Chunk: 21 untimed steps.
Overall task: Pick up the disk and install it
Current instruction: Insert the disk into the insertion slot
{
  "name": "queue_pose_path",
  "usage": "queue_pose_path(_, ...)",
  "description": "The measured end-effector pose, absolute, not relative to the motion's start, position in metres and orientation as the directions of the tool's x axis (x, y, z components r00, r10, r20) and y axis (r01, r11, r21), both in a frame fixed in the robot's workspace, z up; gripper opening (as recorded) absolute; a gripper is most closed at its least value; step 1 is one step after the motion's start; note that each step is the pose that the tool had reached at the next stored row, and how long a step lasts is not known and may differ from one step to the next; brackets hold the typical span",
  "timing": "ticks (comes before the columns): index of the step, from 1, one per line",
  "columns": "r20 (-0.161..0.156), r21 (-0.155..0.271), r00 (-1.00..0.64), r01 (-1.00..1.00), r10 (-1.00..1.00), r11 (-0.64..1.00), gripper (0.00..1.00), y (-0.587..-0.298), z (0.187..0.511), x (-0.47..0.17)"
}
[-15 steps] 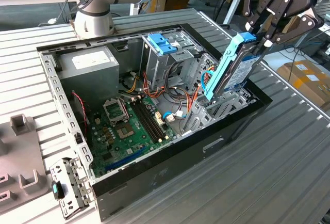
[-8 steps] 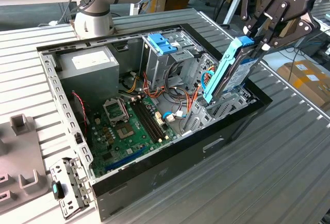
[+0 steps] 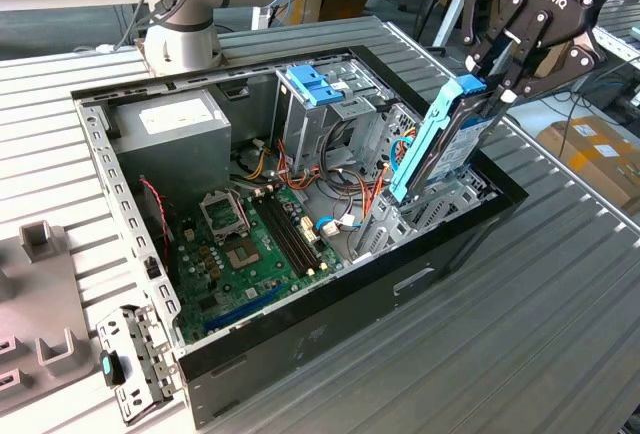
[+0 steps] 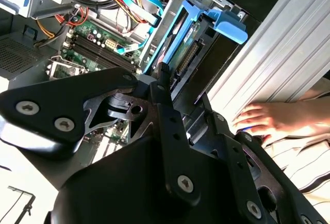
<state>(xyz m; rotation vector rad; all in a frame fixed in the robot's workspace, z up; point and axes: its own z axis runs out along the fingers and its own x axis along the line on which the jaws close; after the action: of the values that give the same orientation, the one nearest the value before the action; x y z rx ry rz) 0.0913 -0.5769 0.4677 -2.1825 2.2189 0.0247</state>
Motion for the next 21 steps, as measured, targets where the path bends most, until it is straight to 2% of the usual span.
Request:
queue_pose_path(14, -0.032, -0.009, -0.016, -1.0, -0.999, 0.017, 0.35, -0.575, 0.456, 0.089)
queue_pose_path(21, -0.032, -0.009, -0.016, -1.0, -0.999, 0.017, 0.35, -0.575, 0.438, 0.089)
